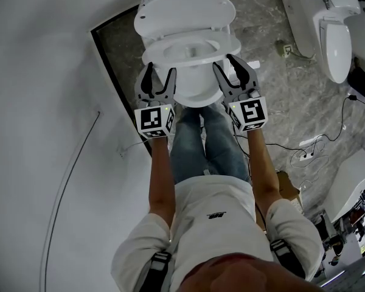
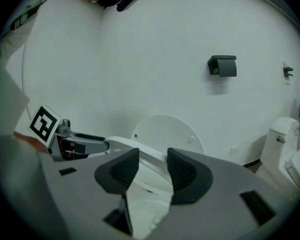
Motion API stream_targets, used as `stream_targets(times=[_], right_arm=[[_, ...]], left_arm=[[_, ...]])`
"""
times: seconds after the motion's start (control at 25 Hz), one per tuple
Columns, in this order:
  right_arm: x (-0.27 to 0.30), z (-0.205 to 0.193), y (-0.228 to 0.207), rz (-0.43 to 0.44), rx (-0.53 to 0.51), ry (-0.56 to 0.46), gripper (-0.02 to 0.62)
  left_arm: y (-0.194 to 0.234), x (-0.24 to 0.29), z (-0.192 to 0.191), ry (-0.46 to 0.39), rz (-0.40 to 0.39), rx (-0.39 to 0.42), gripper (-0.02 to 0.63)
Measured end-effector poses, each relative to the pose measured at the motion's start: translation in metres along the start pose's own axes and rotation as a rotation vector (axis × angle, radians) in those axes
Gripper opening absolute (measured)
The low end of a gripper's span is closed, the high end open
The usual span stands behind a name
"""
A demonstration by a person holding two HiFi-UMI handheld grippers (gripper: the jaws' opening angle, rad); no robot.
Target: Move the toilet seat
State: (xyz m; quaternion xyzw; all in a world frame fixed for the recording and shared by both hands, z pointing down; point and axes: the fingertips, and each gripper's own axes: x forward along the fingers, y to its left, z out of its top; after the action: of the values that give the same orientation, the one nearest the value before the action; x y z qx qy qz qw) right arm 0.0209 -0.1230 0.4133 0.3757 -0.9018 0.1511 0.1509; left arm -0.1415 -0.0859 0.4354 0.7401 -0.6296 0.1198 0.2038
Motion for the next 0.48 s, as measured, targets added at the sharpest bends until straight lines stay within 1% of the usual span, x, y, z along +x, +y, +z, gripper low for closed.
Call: stream_targets(times=[0.48], right_arm=[[0.02, 0.019, -0.014, -0.007, -0.002, -0.019, 0.179]], left_arm=[[0.011, 0.02, 0.021, -0.031, 0.024, -0.01, 0.284]])
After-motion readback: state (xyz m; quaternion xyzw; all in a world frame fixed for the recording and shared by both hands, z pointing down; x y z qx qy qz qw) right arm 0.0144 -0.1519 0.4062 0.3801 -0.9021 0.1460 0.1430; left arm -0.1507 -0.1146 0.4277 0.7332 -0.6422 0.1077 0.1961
